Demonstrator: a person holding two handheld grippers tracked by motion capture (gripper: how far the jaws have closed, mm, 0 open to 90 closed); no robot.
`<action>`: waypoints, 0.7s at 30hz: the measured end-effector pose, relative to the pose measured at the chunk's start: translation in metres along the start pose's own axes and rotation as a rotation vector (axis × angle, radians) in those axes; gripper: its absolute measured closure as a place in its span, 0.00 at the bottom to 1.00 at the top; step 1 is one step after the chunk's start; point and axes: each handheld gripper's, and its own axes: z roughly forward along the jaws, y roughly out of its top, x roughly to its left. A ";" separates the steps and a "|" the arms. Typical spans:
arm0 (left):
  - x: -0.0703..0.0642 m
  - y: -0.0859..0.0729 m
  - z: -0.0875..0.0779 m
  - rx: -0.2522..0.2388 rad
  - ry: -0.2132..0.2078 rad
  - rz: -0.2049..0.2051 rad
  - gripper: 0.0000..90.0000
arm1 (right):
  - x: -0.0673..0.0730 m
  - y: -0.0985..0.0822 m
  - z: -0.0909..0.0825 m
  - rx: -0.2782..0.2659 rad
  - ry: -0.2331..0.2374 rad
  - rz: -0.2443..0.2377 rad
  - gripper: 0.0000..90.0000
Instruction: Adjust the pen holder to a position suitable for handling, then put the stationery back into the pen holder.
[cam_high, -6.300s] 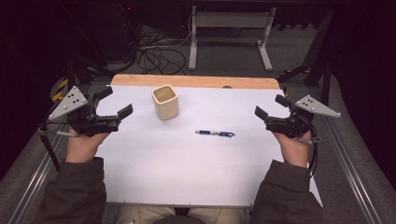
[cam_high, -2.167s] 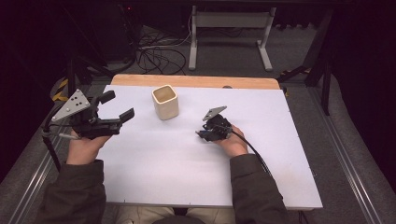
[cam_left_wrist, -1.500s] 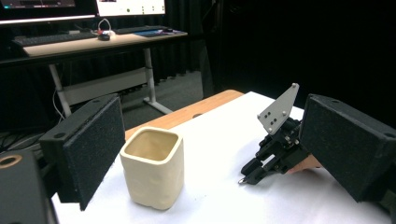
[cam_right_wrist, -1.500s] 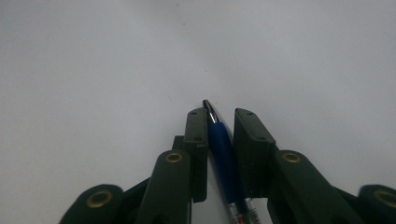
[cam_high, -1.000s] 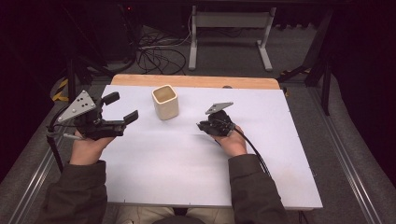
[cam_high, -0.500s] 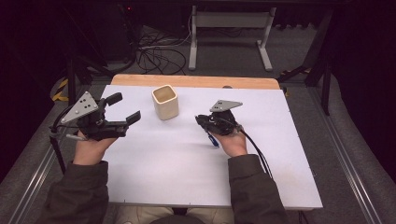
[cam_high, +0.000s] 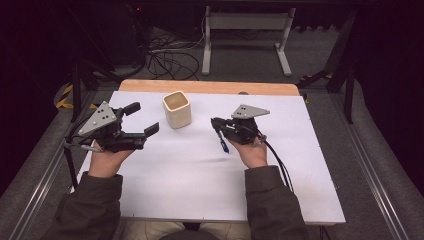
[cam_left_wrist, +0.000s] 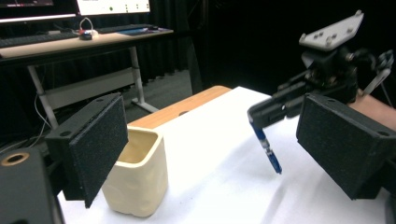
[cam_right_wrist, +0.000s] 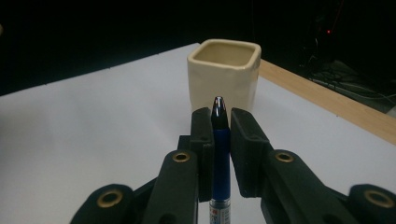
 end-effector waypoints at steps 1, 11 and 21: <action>-0.001 -0.001 0.001 0.002 0.000 0.000 0.11 | 0.000 0.001 -0.001 -0.007 0.003 0.003 0.89; -0.008 -0.006 0.011 -0.014 -0.044 -0.017 0.12 | 0.009 0.009 -0.011 -0.073 0.016 -0.020 0.89; -0.015 -0.016 0.023 -0.010 -0.077 -0.032 0.12 | 0.020 0.021 -0.020 -0.136 0.028 -0.037 0.89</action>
